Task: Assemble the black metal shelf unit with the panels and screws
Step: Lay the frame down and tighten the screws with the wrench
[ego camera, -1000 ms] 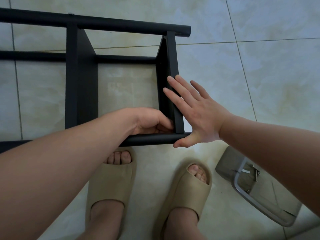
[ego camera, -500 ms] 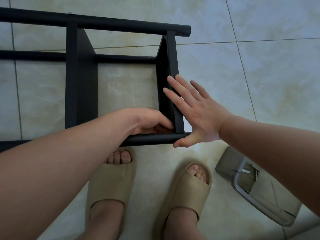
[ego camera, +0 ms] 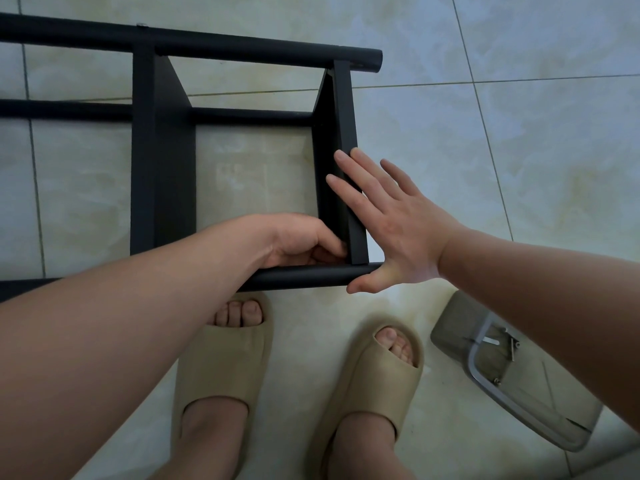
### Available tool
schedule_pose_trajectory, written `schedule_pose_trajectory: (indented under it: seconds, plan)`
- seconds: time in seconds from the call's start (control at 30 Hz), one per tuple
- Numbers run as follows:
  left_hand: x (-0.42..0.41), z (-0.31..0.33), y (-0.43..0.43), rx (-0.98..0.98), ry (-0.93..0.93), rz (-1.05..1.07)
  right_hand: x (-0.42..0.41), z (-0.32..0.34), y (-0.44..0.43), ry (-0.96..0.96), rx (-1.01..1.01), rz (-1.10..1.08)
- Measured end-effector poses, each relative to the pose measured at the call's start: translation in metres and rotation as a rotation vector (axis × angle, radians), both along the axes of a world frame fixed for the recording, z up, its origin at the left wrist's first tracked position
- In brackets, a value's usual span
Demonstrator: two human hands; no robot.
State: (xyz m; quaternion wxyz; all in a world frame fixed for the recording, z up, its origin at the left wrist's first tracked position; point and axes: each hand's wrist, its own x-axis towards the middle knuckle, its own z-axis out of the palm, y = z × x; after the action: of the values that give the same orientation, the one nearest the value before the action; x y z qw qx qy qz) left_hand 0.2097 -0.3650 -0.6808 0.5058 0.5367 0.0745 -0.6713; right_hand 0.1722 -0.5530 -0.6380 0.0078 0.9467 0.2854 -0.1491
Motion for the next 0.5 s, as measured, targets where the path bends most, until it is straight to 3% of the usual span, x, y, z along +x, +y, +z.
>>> schedule_pose_trajectory:
  seconds: [0.17,0.4,0.5]
  plan:
    - [-0.001,-0.0007,-0.0014,-0.013,-0.115,-0.001,0.0,-0.0004,0.0002,-0.001,0.012,0.001]
    - [-0.0001,-0.0001,0.0003,-0.032,-0.014,0.009,0.0003,-0.0004,0.0,0.003,-0.002,-0.002]
    - [-0.0005,-0.0015,-0.001,-0.023,-0.114,0.004,0.0002,-0.0002,0.0002,0.007,-0.002,-0.003]
